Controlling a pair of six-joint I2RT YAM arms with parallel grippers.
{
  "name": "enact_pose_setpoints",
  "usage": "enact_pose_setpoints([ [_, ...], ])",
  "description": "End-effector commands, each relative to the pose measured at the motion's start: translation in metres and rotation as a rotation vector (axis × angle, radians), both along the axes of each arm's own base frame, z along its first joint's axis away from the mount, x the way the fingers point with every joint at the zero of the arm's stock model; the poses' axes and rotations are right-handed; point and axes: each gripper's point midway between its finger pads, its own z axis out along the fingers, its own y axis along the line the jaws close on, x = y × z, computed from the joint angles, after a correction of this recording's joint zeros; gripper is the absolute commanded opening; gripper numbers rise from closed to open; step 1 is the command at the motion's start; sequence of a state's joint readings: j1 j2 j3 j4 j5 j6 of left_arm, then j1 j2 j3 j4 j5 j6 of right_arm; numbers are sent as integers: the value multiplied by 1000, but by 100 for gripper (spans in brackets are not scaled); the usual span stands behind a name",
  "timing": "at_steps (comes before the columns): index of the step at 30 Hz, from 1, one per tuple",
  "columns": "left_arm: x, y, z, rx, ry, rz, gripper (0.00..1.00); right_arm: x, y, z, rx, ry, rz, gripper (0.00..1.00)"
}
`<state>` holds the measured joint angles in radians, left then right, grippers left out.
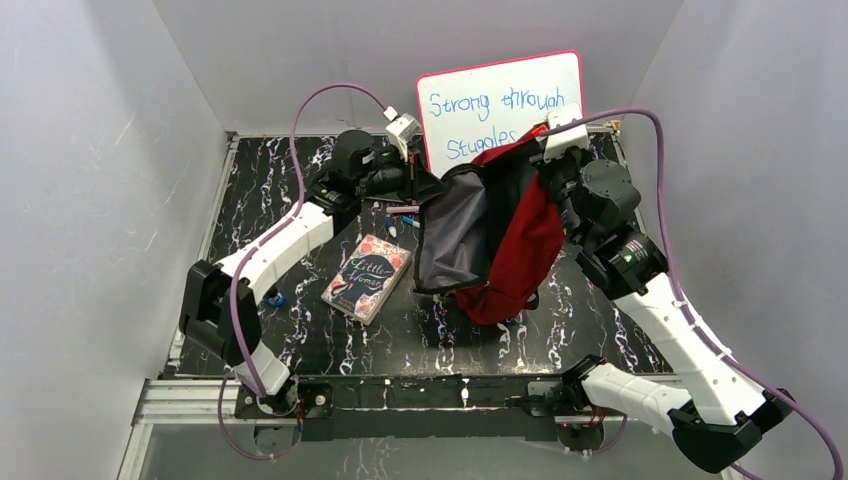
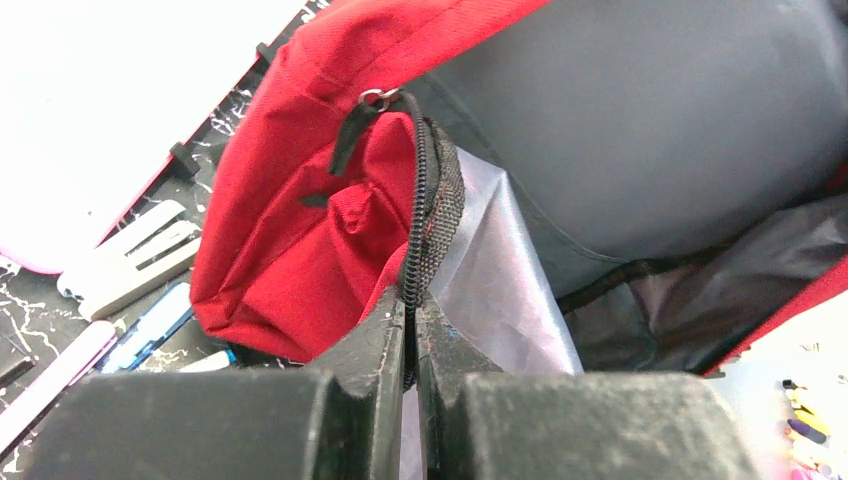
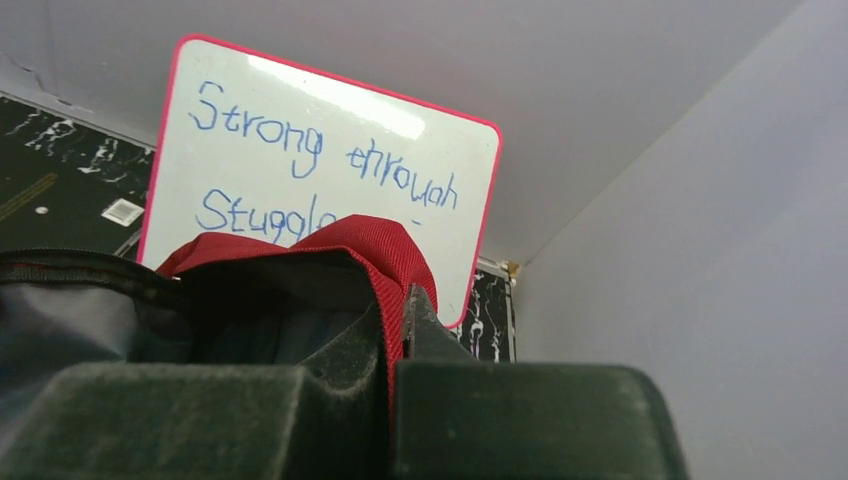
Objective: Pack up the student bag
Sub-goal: Unzip the student bag at the center of the board, then place the student bag at the center of the board.
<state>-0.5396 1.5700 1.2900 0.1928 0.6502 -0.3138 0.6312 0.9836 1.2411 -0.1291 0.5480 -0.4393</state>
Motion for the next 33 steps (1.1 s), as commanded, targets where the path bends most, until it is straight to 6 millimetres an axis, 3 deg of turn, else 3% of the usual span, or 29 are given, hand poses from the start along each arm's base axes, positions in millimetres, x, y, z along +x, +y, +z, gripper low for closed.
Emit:
enact_pose_setpoints([
  [1, 14, -4, 4, 16, 34, 40, 0, -6, -30, 26, 119, -70, -132, 0],
  [4, 22, -7, 10, 4, 46, 56, 0, -13, -36, 40, 144, -82, -138, 0],
  [11, 33, -14, 50, -71, 4, 76, 0, -30, -39, 89, 221, -174, -85, 0],
  [15, 38, -14, 81, -105, -22, 98, 0, -35, -16, 117, 270, -210, 58, 0],
  [21, 55, 7, 137, -130, -109, 254, 0, -36, 31, 157, 364, -244, 294, 0],
  [26, 74, 50, 166, -97, -149, 435, 0, -25, 91, 160, 436, -163, 526, 0],
  [33, 99, 173, 199, -124, -163, 745, 0, -11, 177, 159, 518, -52, 801, 0],
])
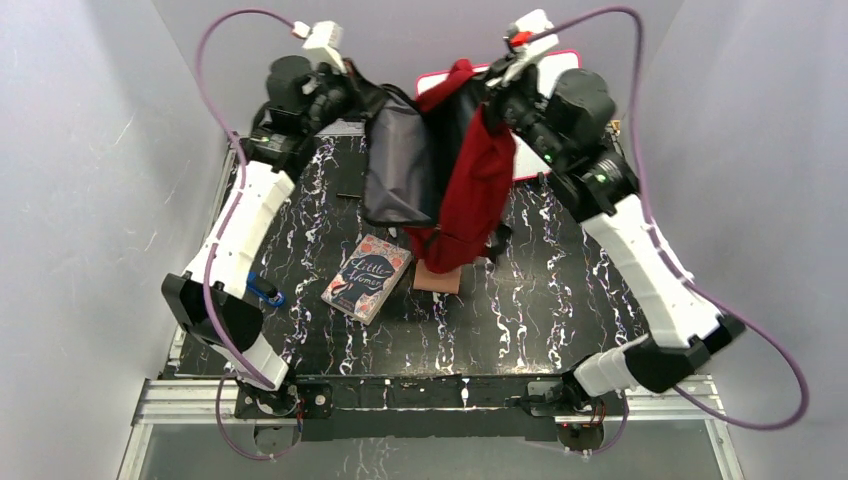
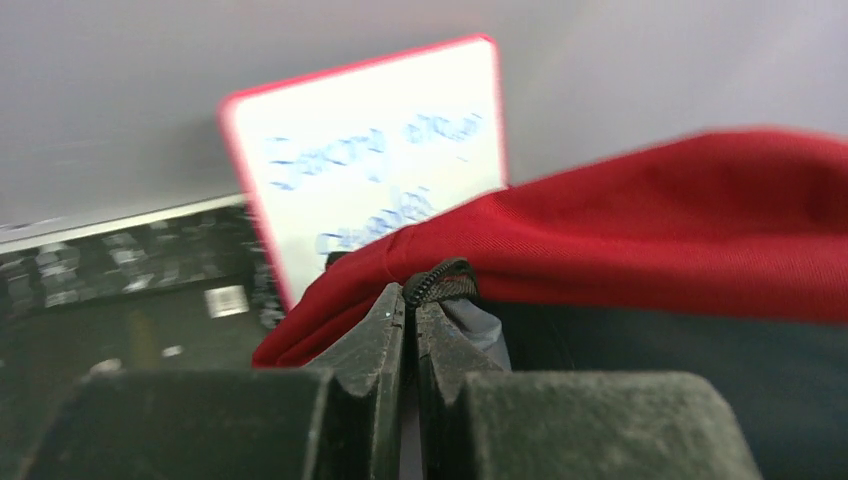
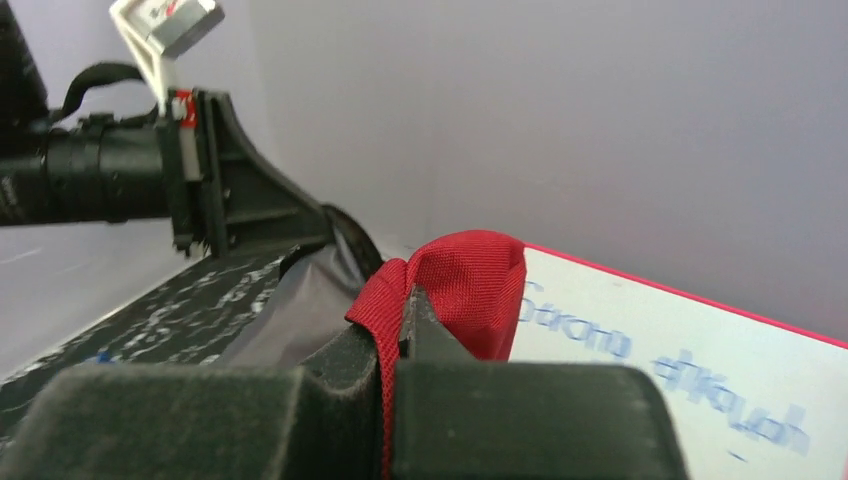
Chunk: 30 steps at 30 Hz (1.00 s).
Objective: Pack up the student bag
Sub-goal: Place the student bag at the center of the board.
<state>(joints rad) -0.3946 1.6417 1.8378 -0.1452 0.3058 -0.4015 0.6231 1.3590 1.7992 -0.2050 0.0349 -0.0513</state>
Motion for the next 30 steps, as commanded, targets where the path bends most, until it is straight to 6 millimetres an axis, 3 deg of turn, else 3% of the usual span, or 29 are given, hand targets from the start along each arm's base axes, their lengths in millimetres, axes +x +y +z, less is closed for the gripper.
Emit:
enact_pose_setpoints([
  [1, 4, 108, 64, -45, -104, 294, 0, -32, 55, 61, 191, -95, 275, 0],
  [6, 6, 186, 92, 5, -151, 474, 0, -41, 122, 69, 272, -100, 408, 0],
  [9, 12, 243, 101, 68, -167, 621, 0, -39, 174, 42, 269, -49, 462, 0],
  [11, 20, 278, 95, 88, -152, 692, 0, -36, 203, 20, 253, -11, 477, 0],
  [16, 56, 346, 66, 45, -96, 739, 0, -20, 250, -54, 181, 95, 477, 0],
  [18, 75, 352, 53, 34, -81, 691, 0, -10, 257, -93, 141, 159, 444, 0],
  [22, 113, 333, 12, 6, -30, 495, 0, 10, 256, -194, 48, 249, 333, 0],
  [26, 134, 309, -47, 8, 51, 370, 0, 17, 247, -299, -75, 366, 252, 0],
  [28, 138, 292, -74, 50, 74, 332, 0, 11, 246, -335, -106, 435, 258, 0],
  [30, 141, 271, -96, 77, 93, 292, 0, 2, 242, -357, -105, 502, 270, 0],
])
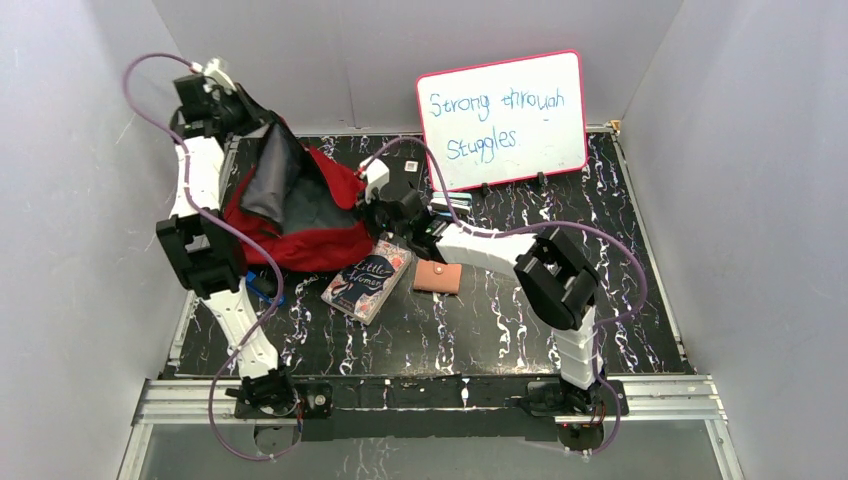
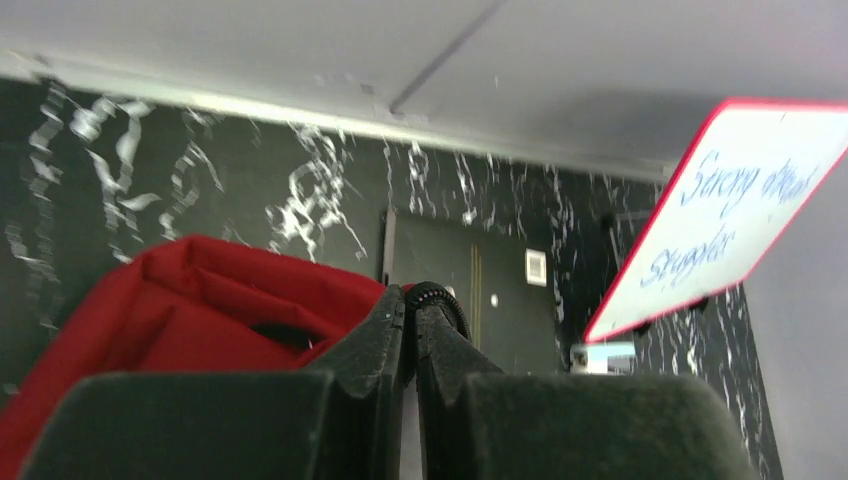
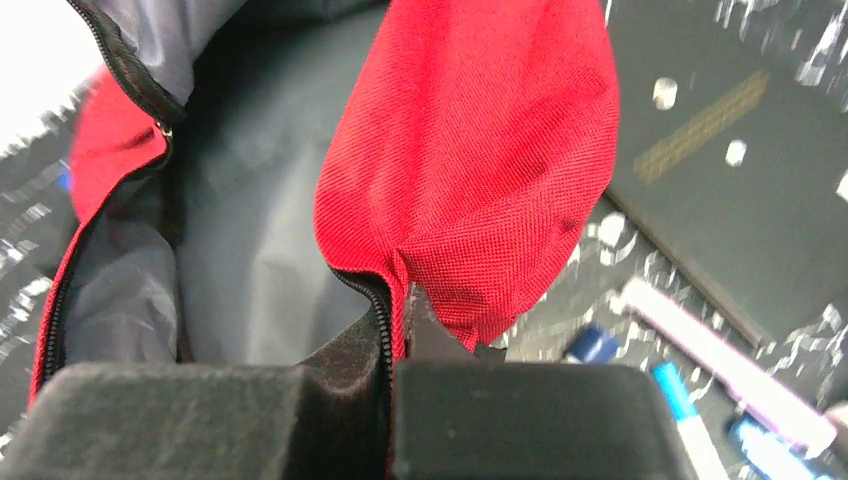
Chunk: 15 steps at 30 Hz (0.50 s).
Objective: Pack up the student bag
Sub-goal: Place the student bag at the center of the board.
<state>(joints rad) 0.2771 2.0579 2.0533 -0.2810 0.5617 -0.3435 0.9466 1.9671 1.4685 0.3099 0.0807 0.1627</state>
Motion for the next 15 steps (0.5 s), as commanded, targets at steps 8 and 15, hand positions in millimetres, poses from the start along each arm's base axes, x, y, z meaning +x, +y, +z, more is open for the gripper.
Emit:
enact_pose_setpoints([
  [8, 1, -75, 0, 127, -112, -167, 0, -43, -7, -51, 21, 217, 37, 4],
  [15, 1, -65, -14, 200, -83, -140, 0, -93, 7, -58, 36, 331, 145, 29],
])
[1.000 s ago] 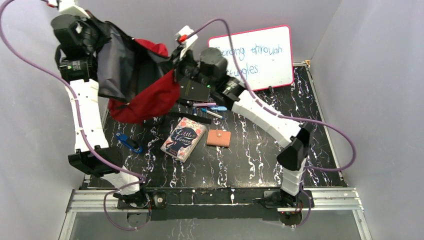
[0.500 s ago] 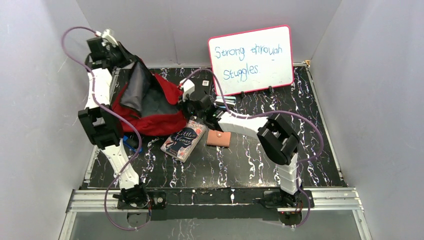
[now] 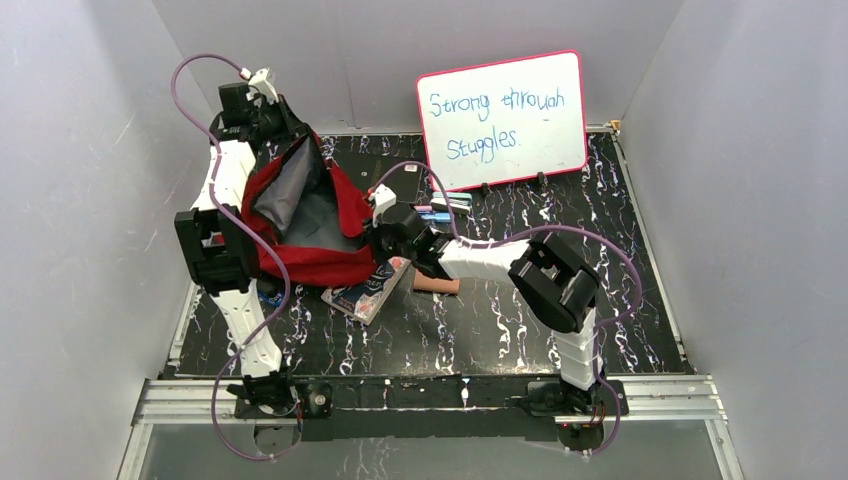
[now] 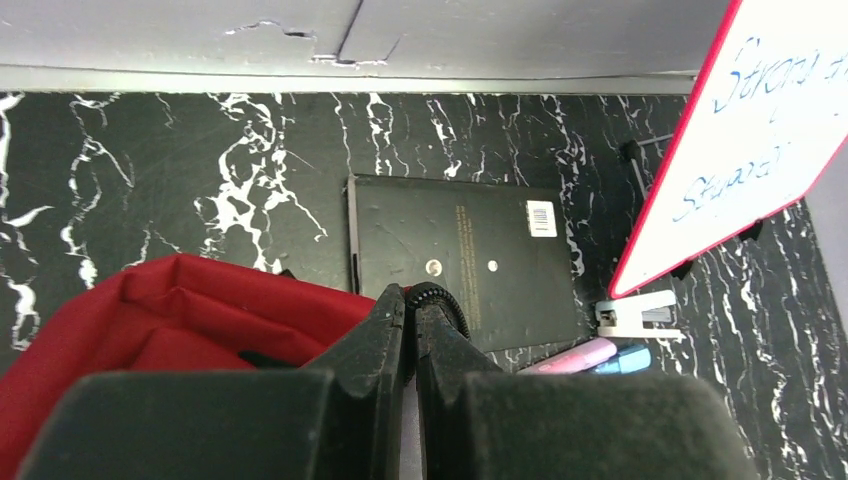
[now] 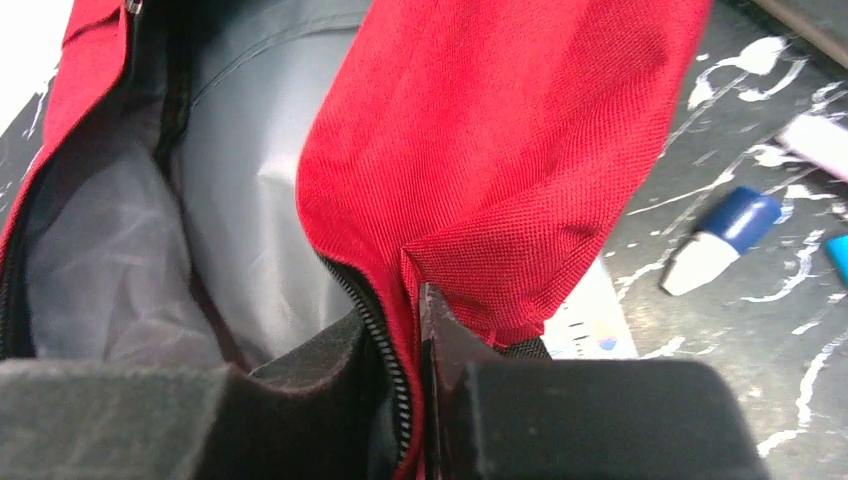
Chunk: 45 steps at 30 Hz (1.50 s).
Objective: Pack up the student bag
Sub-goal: Place the student bag at the center of the board.
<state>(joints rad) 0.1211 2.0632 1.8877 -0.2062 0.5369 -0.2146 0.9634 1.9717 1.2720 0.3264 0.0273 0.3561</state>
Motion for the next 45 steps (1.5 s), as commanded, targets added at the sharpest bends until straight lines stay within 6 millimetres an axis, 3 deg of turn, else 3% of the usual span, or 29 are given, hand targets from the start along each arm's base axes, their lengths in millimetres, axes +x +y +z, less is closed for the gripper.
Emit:
enact_pose_setpoints([
  [1, 1, 19, 46, 102, -135, 33, 0, -51, 24, 27, 78, 61, 135, 32],
  [4, -3, 30, 30, 166, -92, 66, 0, -45, 13, 24, 34, 27, 92, 37],
  [7, -16, 40, 17, 230, -52, 91, 2, -26, -9, 32, -51, -81, 4, 45],
  [16, -60, 42, 16, 217, -5, 163, 52, 12, -61, 75, -171, -173, -119, 62],
  [20, -75, 51, 33, 186, -15, 280, 61, 15, -84, 86, -162, -165, -171, 66],
  [24, -96, 27, 56, 82, -75, 300, 66, 25, -127, 71, -191, -60, -279, 68],
  [28, -116, -10, 61, 69, -67, 249, 66, 38, -151, 79, -134, 7, -306, 69],
  [32, -149, -45, 50, 33, -32, 204, 67, 36, -143, 81, -109, 14, -221, 66],
  [35, -182, -60, 21, 36, 43, 204, 66, 33, -135, 71, -107, 41, -181, 65],
  [40, -224, -61, -13, 82, 120, 273, 66, 29, -118, 68, -44, 65, -117, 66],
  [45, -246, -54, -44, 338, 144, 282, 67, 30, -105, 62, -27, 97, -81, 66],
])
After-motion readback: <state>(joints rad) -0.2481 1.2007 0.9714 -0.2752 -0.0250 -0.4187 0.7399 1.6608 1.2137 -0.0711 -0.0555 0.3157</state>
